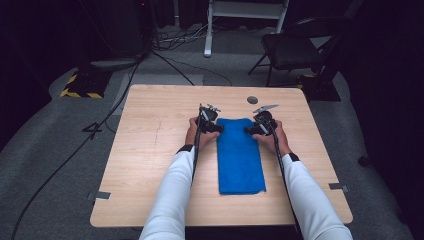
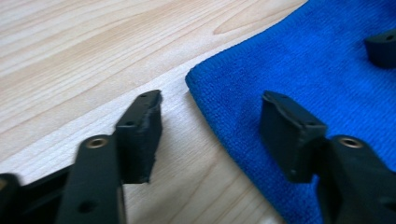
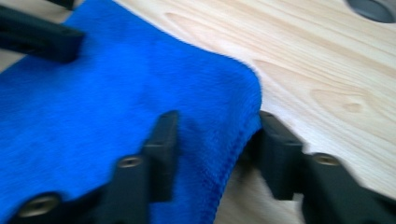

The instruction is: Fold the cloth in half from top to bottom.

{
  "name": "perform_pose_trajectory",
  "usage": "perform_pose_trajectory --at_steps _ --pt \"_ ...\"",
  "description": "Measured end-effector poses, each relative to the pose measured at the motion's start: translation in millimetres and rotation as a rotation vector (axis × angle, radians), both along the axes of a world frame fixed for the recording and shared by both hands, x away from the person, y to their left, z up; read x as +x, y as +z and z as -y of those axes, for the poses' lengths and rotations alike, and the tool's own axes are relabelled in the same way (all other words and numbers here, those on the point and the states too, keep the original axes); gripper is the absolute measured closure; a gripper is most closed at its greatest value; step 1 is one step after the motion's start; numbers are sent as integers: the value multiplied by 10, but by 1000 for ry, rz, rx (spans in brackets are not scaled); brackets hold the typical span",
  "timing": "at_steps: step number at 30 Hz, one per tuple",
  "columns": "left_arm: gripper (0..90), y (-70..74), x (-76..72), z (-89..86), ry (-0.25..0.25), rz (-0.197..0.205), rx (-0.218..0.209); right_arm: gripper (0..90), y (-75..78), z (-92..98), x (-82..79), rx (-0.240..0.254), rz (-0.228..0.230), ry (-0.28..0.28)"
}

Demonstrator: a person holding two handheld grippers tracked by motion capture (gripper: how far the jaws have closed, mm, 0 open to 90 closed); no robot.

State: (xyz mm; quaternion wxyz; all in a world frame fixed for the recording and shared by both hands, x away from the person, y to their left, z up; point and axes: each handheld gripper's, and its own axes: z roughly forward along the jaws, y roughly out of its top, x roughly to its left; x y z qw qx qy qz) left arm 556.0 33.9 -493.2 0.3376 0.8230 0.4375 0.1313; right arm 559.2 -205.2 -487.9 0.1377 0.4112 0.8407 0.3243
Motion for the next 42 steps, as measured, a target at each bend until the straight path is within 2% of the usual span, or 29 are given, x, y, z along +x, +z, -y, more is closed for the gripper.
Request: perform_pose_trajectory --at_steps 2,5,8,11,17,22,24,28,32,34,38,42 --pt "562 2 -14 19 -27 3 4 720 9 -28 -17 4 -9 39" --pt "670 11 -29 42 -48 0 6 796 8 -39 -33 13 -16 50" --pt "759 13 -33 44 -76 -3 2 853 11 -57 -47 11 -12 56" --pt "805 27 -35 43 -78 4 5 873 36 -75 -64 9 0 70" --pt "838 140 -43 34 -97 56 2 876 145 -57 -87 52 46 82" --pt "859 300 -50 41 -102 113 -16 876 269 -45 -109 67 84 89" --pt "861 356 -52 37 -106 127 -9 876 330 -32 -115 65 101 89" --pt "860 443 -59 15 -113 165 -15 876 445 -10 -122 59 141 92" --pt "861 496 -78 -3 -121 187 -23 875 545 2 -138 53 170 105" --pt "861 529 -109 -11 -130 204 -27 876 578 15 -153 72 178 107" --pt "859 587 -190 -36 -159 229 -36 875 596 28 -213 78 192 128" --pt "854 593 -287 -64 -184 239 -42 874 605 47 -308 90 207 160"
